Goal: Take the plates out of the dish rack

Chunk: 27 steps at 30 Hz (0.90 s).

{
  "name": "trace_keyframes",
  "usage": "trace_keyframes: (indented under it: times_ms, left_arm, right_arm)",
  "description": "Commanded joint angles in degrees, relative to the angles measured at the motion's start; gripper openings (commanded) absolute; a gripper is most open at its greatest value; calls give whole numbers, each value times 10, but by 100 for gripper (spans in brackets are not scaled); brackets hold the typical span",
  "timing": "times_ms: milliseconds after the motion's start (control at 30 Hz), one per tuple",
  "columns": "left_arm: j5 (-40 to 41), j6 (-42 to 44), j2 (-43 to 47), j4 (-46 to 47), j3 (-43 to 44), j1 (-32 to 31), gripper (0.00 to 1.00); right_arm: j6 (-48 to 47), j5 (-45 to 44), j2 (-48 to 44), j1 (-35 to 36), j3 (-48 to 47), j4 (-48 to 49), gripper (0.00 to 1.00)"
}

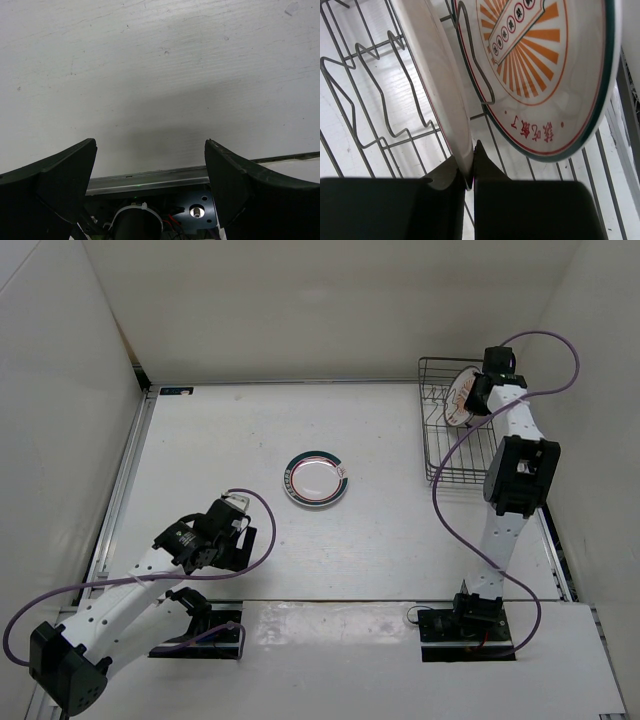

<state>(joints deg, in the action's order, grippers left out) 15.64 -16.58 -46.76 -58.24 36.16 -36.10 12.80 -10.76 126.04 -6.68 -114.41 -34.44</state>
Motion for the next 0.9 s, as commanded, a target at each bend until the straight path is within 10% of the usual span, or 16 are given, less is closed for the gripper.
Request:
trace_keyframes:
  times_ms: [0, 567, 867]
  left_arm:
    - [-3, 2, 4, 7, 18, 2, 100]
    - [-10, -2, 11, 7, 16, 3, 100]
    - [4, -14, 14, -20, 15, 2, 100]
  right_arm:
    - [-32, -72, -40, -7, 37, -13, 0]
    - [92, -138, -287, 14, 137, -5, 0]
    - [121, 254, -549, 90, 462, 55, 0]
